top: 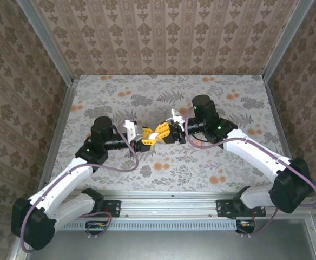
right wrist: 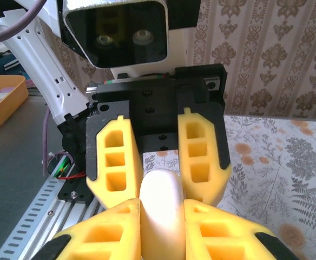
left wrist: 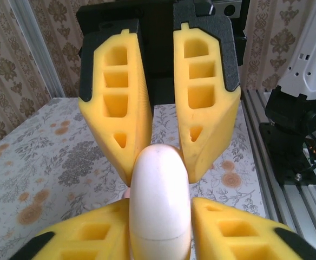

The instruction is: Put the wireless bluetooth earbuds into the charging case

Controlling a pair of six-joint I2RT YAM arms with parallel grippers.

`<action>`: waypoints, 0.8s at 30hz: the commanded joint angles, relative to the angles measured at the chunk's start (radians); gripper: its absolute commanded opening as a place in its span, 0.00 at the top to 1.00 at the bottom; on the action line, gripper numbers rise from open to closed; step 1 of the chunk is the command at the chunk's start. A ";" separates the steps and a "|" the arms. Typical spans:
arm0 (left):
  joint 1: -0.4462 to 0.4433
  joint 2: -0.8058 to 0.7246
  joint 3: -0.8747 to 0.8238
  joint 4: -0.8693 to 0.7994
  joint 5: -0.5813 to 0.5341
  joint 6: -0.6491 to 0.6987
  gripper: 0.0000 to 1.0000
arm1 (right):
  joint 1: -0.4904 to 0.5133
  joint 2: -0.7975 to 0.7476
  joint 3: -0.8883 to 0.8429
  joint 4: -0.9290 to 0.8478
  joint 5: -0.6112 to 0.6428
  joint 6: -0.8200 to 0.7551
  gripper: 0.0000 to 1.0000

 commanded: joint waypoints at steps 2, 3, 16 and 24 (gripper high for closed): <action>-0.005 -0.008 -0.006 0.011 0.012 0.008 0.64 | -0.003 -0.034 -0.008 0.031 -0.028 0.014 0.80; -0.005 -0.008 -0.006 0.011 0.012 0.007 0.64 | -0.003 -0.034 -0.008 0.031 -0.027 0.014 0.80; -0.004 -0.008 -0.002 0.017 0.011 -0.003 0.83 | -0.002 -0.028 -0.006 0.016 -0.010 0.014 0.69; -0.004 -0.010 0.000 0.017 0.011 -0.006 0.83 | 0.009 -0.004 0.016 0.003 0.017 0.014 0.50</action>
